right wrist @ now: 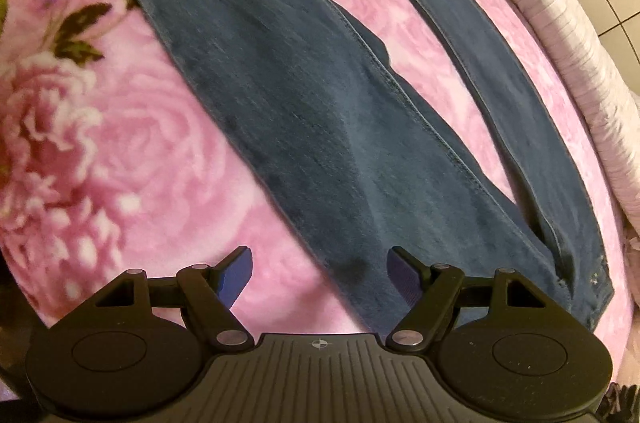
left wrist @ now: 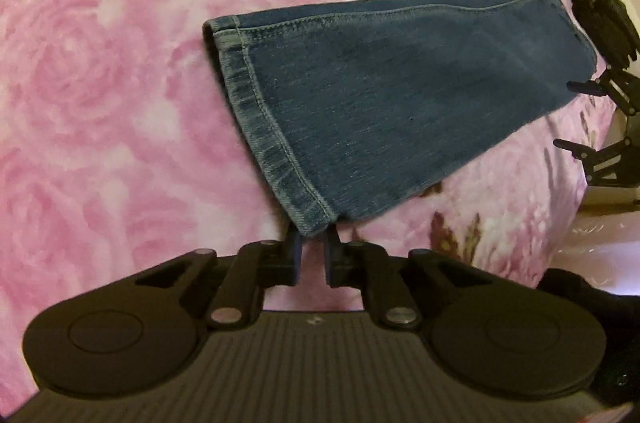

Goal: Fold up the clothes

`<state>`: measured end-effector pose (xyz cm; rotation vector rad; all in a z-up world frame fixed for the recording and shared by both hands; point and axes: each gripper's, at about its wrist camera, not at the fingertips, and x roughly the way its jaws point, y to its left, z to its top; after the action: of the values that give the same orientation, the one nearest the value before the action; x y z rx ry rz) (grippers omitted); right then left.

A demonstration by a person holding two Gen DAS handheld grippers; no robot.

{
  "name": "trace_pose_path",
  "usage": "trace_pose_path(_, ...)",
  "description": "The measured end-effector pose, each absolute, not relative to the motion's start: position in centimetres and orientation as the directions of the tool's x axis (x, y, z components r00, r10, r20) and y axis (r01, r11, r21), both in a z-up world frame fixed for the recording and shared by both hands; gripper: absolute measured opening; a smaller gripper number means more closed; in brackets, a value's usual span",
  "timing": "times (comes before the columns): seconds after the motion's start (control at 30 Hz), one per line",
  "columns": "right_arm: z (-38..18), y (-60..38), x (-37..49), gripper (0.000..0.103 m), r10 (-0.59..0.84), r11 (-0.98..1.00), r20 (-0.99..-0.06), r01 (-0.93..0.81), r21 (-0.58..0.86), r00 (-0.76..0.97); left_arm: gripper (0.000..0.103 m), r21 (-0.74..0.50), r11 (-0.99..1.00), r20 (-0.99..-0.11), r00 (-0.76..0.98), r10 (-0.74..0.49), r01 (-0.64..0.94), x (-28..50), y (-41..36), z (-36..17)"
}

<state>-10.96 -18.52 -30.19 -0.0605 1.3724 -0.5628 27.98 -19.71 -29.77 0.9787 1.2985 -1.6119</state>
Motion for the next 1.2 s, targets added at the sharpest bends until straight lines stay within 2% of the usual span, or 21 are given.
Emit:
trace_pose_path(0.07, -29.7, -18.5, -11.4, 0.075, -0.421, 0.859, -0.903, 0.354, -0.369, 0.08, 0.0, -0.323, -0.146, -0.933, -0.341, -0.116, 0.935, 28.3, -19.2, -29.2)
trace_pose_path(0.33, -26.3, -18.3, -12.6, 0.075, -0.441, 0.802, -0.897, 0.461, -0.38, 0.029, 0.002, -0.231, -0.223, -0.955, -0.265, -0.134, 0.947, 28.2, -19.6, -25.9)
trace_pose_path(0.4, -24.4, -19.0, -13.3, 0.075, -0.444, 0.752, -0.896, 0.551, -0.362, 0.018, 0.007, -0.188, -0.25, -0.961, -0.231, -0.156, 0.95, 27.3, -20.4, -24.3)
trace_pose_path(0.47, -22.1, -19.8, -14.4, 0.075, -0.449, 0.672, -0.894, 0.66, -0.335, 0.003, 0.016, -0.156, -0.255, -0.962, -0.205, -0.178, 0.954, 26.3, -21.5, -22.6)
trace_pose_path(0.53, -19.7, -20.9, -15.8, 0.075, -0.441, 0.571, -0.897, 0.766, -0.296, -0.017, 0.034, -0.126, -0.265, -0.962, -0.184, -0.204, 0.956, 24.9, -22.5, -20.8)
trace_pose_path(0.6, -17.2, -21.9, -17.5, 0.075, -0.436, 0.455, -0.9, 0.855, -0.249, -0.031, 0.042, -0.102, -0.264, -0.958, -0.166, -0.234, 0.959, 23.5, -23.4, -19.1)
trace_pose_path(0.63, -15.9, -22.2, -18.4, 0.077, -0.438, 0.392, -0.898, 0.892, -0.227, -0.036, 0.047, -0.095, -0.26, -0.955, -0.161, -0.248, 0.961, 22.8, -23.9, -18.2)
trace_pose_path(0.67, -14.6, -22.5, -19.3, 0.087, -0.44, 0.326, -0.897, 0.923, -0.203, -0.042, 0.051, -0.099, -0.252, -0.952, -0.165, -0.258, 0.963, 22.1, -24.4, -17.3)
trace_pose_path(0.73, -12.0, -22.7, -21.2, 0.096, -0.455, 0.188, -0.889, 0.97, -0.151, -0.05, 0.071, -0.094, -0.25, -0.944, -0.167, -0.286, 0.964, 20.6, -25.2, -15.5)
trace_pose_path(0.9, -6.8, -23.1, -25.1, 0.096, -0.457, -0.015, -0.887, 0.998, -0.068, -0.067, 0.08, -0.055, -0.305, -0.923, -0.166, -0.348, 0.951, 16.3, -26.7, -11.9)
trace_pose_path(0.97, -5.1, -23.2, -26.6, 0.096, -0.461, -0.056, -0.884, 0.997, -0.061, -0.08, 0.08, -0.026, -0.334, -0.915, -0.157, -0.372, 0.942, 14.5, -27.2, -10.8)
trace_pose_path(1.2, -1.2, -23.2, -31.8, 0.096, -0.484, -0.061, -0.871, 0.996, -0.062, -0.084, 0.08, 0.049, -0.342, -0.893, -0.112, -0.435, 0.938, 8.7, -27.8, -7.7)
